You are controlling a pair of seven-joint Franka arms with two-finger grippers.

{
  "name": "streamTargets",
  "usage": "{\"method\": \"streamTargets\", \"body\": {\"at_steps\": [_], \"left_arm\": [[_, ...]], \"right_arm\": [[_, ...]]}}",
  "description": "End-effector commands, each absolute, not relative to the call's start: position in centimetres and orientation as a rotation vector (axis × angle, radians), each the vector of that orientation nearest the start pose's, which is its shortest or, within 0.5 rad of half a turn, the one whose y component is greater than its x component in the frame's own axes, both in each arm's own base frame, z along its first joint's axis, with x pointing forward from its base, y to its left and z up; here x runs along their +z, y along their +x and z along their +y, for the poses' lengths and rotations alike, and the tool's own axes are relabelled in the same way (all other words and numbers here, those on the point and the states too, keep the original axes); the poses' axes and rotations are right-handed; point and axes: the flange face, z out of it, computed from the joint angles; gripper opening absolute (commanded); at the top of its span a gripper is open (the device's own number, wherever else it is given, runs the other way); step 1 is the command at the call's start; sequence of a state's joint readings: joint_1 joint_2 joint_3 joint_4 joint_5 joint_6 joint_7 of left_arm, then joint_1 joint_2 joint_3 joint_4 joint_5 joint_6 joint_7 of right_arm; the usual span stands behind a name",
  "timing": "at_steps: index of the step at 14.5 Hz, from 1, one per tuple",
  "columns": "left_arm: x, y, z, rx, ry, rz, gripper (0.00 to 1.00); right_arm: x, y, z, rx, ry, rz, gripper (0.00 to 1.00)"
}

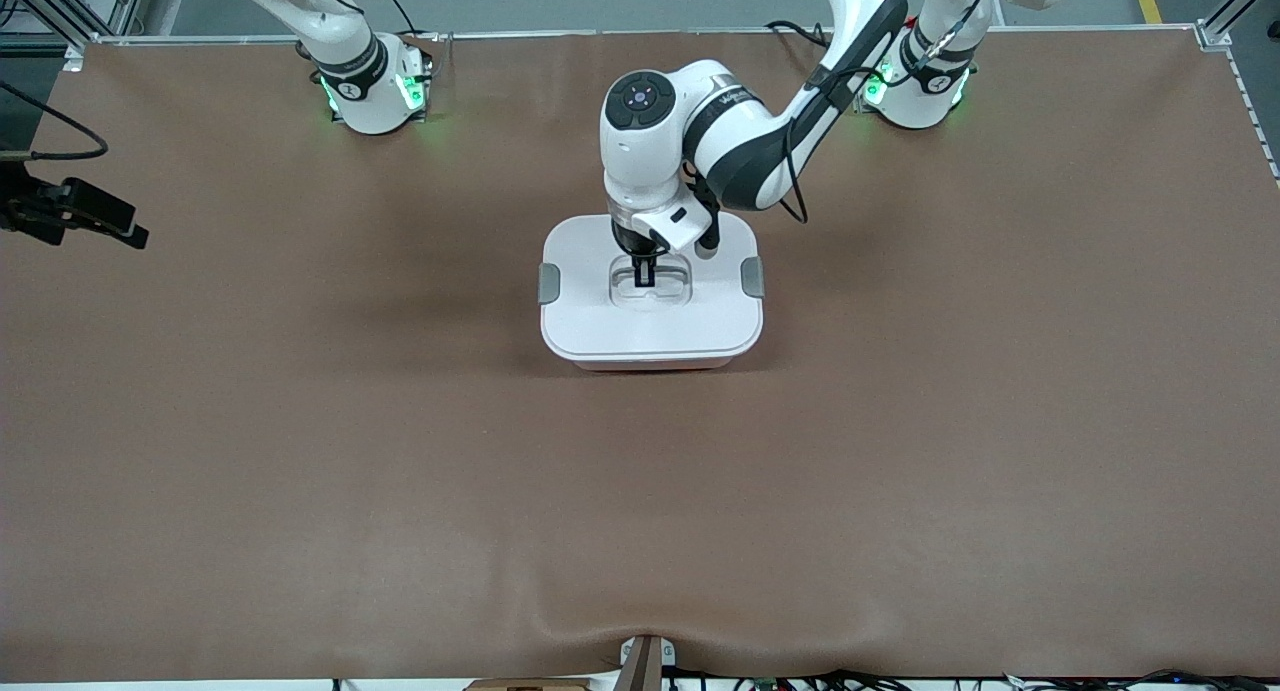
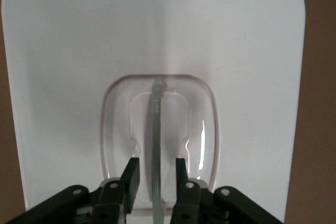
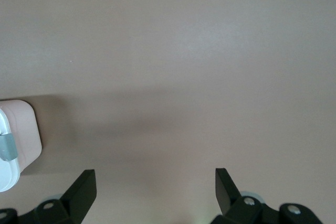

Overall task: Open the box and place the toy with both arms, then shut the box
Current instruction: 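Press the lid down onto the box with the left gripper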

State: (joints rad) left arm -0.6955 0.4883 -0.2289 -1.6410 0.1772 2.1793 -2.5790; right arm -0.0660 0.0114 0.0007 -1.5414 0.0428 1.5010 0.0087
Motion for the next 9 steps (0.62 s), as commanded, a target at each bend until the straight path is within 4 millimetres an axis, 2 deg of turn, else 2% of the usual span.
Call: {"method": "streamTargets", "body": {"at_steps": [1, 3, 5, 6, 9], "left_arm": [[36.6, 43.4, -53.0, 0.078, 2.13, 2.185, 1.0], [38.9, 43.8, -52.4, 0.089, 2.113, 2.186, 1.0], [40.3, 44.4, -51.7, 0.106, 2.138, 2.165, 1.0], [40.8, 44.7, -51.4, 0.102, 2.177, 2.137, 1.0], [41.5, 47.2, -48.9, 0.135, 2.242, 2.128, 1.0]], "right_arm": [[63.4, 54.7, -3.1, 0.052, -3.075, 0.13, 1.0], [63.4, 54.5, -3.1, 0.066, -3.074, 0.129, 1.0], [63.5, 54.6, -2.5, 0.064, -3.078, 0.108, 1.0], [63.2, 54.6, -2.3, 0.078, -3.077, 0.106, 1.0], [63.2, 54.4, -2.7, 0.107, -3.076, 0.128, 1.0]]}}
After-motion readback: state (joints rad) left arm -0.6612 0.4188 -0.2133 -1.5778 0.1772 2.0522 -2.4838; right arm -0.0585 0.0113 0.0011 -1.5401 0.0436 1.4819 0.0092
